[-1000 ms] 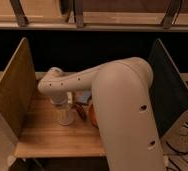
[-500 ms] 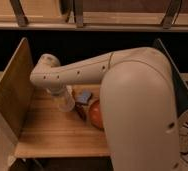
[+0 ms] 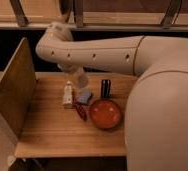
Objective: Place the ceramic cup over the eraser
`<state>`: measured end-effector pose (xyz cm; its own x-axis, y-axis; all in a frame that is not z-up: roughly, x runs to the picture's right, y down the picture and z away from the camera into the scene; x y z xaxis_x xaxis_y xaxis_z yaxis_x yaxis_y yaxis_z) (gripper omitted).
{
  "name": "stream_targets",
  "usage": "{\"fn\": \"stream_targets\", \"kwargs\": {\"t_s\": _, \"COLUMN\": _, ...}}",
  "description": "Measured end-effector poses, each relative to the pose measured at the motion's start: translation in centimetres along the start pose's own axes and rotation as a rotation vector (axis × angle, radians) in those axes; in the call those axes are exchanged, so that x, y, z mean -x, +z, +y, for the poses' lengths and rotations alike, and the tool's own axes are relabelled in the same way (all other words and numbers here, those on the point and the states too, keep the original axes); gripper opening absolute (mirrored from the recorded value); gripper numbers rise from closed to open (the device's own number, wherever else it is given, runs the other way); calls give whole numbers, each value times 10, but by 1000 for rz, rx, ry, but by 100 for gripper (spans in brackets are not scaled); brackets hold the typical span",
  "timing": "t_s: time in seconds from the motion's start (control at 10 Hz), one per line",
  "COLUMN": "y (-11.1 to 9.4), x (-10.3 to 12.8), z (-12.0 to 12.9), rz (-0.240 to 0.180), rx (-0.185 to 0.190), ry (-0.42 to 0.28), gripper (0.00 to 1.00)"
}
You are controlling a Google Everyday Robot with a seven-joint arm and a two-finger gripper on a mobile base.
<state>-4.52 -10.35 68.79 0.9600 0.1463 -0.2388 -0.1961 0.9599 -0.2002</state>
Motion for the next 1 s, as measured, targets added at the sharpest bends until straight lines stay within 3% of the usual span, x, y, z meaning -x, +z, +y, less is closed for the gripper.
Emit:
{"fn": "stream_targets", "kwargs": {"t_s": 0.2, "y": -6, "x": -30, "z": -26, "rz": 21, "rx": -3, "ry": 56, "gripper": 0}}
{"fn": "stream_targets", "kwargs": {"t_s": 0.6, "y": 1, "x": -24, "z": -20, "rz": 14, "rx": 15, "ry": 51, "gripper": 0}}
{"fn": "stream_targets", "kwargs": {"t_s": 0.8, "y": 25, "x": -33, "z": -20, "rz": 63, "rx": 52, "ry": 76, "gripper": 0}}
{"fn": "stream_targets", "kwargs": {"t_s": 1.0, "y": 38, "x": -74, "z": -40, "rz": 145, "rx": 82, "ry": 121, "gripper": 0}}
